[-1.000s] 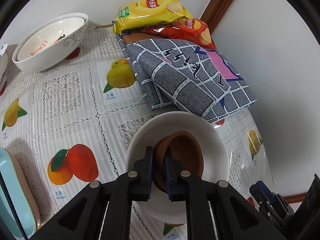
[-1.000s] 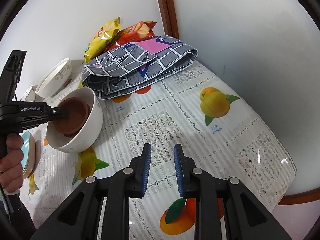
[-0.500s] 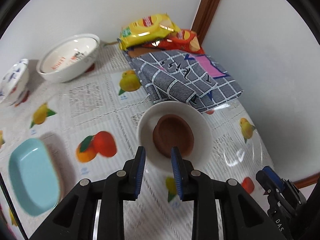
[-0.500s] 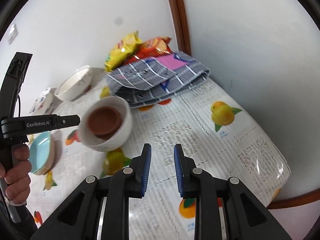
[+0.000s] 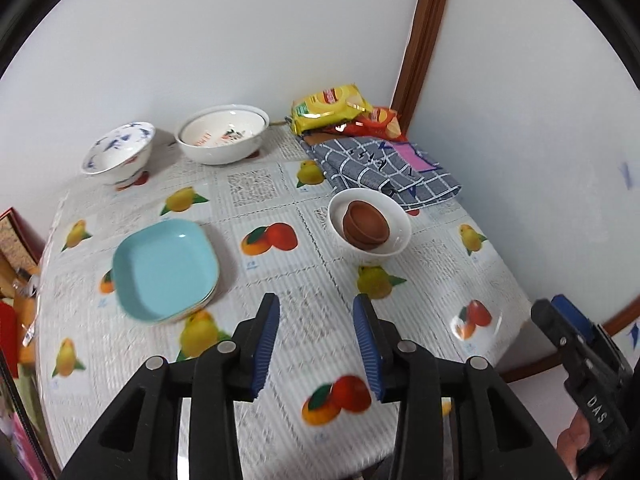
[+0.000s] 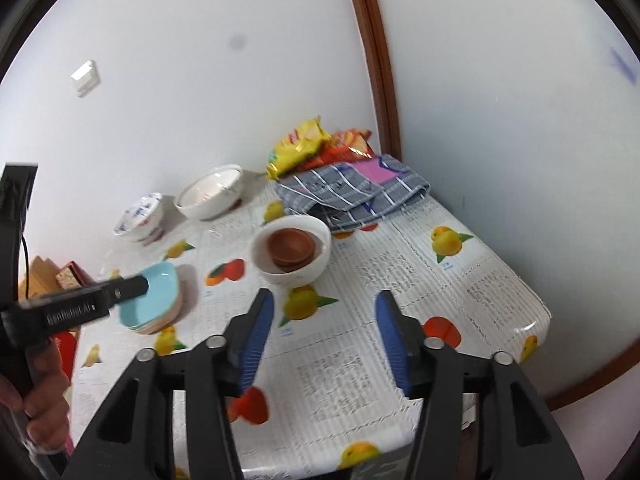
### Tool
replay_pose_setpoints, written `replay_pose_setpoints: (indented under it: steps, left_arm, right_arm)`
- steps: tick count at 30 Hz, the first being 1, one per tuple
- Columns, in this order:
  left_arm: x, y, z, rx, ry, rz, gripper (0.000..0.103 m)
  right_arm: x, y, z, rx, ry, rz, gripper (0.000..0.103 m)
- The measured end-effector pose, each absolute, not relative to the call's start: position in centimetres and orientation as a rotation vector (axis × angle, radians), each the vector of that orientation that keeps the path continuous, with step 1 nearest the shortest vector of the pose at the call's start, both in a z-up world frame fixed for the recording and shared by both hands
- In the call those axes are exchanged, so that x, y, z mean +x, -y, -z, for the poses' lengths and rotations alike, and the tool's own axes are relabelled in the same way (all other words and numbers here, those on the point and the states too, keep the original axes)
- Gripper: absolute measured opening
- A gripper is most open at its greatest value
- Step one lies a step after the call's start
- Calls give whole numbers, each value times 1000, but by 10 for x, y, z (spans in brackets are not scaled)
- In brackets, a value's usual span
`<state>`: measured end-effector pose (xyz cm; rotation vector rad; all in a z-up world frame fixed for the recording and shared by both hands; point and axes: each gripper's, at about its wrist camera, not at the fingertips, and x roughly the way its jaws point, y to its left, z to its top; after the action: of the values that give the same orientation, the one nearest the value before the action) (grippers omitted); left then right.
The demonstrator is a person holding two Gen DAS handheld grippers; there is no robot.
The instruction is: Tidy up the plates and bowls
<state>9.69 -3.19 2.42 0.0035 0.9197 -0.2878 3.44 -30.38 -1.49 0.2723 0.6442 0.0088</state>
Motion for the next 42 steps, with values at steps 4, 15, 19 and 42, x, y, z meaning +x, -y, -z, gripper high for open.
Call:
replay_pose_setpoints:
  steps: [4,15,19,42]
  left_arm:
    - [66,11,-33,2,-868,268,47]
    - [38,-39,-37,-54,-824,195,48]
    - [39,-46,-37,-83,-834,167,48]
    - [65,66,-43,34,-851,268,48]
  right_arm:
    - [11,286,2,236,-618,-3,59]
    - [-4,255,-11,226,-618,-76,59]
    - [-9,248,-15,208,-616,-104,59]
    - [6,291,-16,180,-597,-142,59]
